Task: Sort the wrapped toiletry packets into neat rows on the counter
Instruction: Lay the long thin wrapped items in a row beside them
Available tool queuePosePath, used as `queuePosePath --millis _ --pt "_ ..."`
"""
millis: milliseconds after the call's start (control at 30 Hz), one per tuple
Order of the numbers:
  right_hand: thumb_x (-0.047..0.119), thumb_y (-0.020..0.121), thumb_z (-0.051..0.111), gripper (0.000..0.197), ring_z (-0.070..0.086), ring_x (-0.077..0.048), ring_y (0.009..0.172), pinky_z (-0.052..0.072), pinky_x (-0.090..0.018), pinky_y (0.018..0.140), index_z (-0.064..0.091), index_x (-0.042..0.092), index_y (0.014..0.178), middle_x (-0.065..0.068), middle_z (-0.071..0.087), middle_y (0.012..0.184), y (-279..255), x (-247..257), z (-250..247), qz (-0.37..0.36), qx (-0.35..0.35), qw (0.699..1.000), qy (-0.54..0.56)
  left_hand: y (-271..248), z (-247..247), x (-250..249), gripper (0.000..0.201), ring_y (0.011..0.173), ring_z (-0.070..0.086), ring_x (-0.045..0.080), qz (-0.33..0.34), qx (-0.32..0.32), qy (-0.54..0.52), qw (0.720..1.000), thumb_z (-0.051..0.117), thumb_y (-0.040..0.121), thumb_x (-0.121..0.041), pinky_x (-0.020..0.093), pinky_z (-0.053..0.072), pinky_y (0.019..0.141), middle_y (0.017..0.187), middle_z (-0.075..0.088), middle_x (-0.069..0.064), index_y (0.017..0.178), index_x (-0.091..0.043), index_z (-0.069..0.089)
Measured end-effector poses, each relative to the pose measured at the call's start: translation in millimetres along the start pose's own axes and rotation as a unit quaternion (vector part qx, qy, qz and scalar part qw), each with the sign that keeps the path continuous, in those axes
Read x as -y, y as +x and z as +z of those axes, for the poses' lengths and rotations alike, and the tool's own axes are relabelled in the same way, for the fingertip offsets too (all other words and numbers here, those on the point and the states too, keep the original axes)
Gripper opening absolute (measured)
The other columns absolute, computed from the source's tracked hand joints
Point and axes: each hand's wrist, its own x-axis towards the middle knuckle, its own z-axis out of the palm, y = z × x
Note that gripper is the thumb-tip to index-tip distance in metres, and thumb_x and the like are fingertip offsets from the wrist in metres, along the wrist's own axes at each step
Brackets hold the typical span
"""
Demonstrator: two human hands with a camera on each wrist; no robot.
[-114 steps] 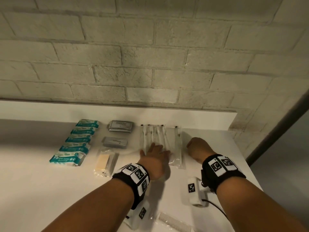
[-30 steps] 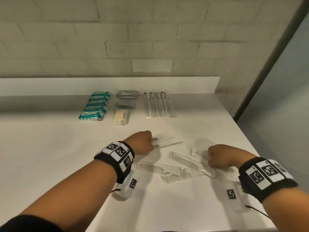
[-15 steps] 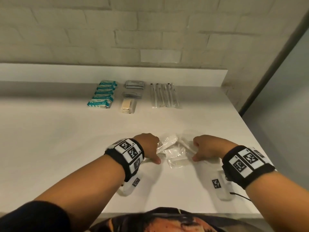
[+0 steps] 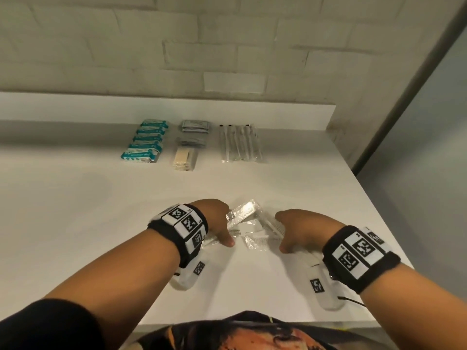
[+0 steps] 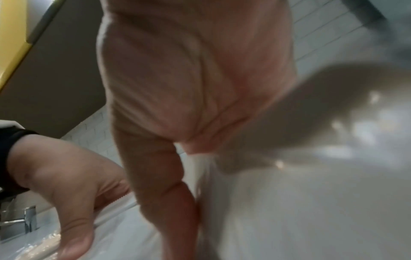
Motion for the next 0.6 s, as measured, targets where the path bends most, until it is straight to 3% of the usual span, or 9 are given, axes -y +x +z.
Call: queuePosePath --millis 133,267,333,433,533,600 --pt "0.030 0.074 0.071 0.038 0.061 -0.018 0.085 0.052 -0.032 0.077 0.057 0.018 0.106 0.001 0.062 0.098 3 -10 0 -0.012 0.020 0.999 0.046 9 -1 -3 0.051 0.082 0.061 0.020 -0.020 0.014 0.004 1.000 0.079 0.069 -0.049 0.027 0.046 0.072 0.096 0.068 0.002 0.102 -0.013 0.062" --pt "0.024 0.072 0.076 0.036 0.062 -0.020 0.087 0.051 -0.031 0.076 0.065 0.012 0.104 -0.001 0.066 0.096 6 -45 -23 0.005 -0.006 0.989 0.147 19 -11 -10 0.042 0.078 0.060 0.017 -0.027 0.002 0.021 0.999 0.074 0.072 -0.050 0.027 0.045 0.069 0.085 0.062 -0.004 0.092 -0.017 0.059" --pt "0.019 0.074 0.078 0.026 0.062 -0.019 0.081 0.048 -0.027 0.067 0.066 0.012 0.096 -0.002 0.066 0.088 9 -69 -42 0.024 -0.056 0.971 0.229 25 -24 -21 0.046 0.086 0.059 0.018 -0.036 -0.034 0.008 0.999 0.070 0.075 -0.051 0.028 0.044 0.071 0.094 0.061 -0.004 0.102 -0.016 0.058" --pt "0.020 0.074 0.079 0.027 0.062 -0.018 0.070 0.047 -0.026 0.063 0.068 0.007 0.095 -0.002 0.067 0.080 24 -100 -61 0.055 -0.091 0.932 0.346 38 -48 -39 0.060 0.112 0.055 0.023 -0.032 -0.111 -0.066 0.991 0.063 0.084 -0.051 0.027 0.040 0.084 0.125 0.057 0.004 0.127 -0.011 0.051" --pt "0.047 0.077 0.072 0.052 0.061 -0.023 0.086 0.045 -0.027 0.070 0.064 0.006 0.108 -0.007 0.065 0.099 39 -108 -63 0.080 -0.059 0.971 0.215 57 -61 -60 0.059 0.110 0.054 0.023 -0.020 -0.158 -0.203 0.966 0.063 0.086 -0.049 0.027 0.037 0.084 0.125 0.059 0.008 0.127 -0.008 0.052" --pt "0.055 0.080 0.065 0.057 0.060 -0.024 0.102 0.045 -0.028 0.078 0.061 0.010 0.114 -0.006 0.061 0.115 43 -108 -69 0.071 -0.130 0.966 0.214 70 -64 -75 0.050 0.097 0.056 0.022 0.009 -0.164 -0.300 0.940 0.068 0.084 -0.045 0.028 0.039 0.080 0.107 0.063 0.007 0.116 -0.008 0.060"
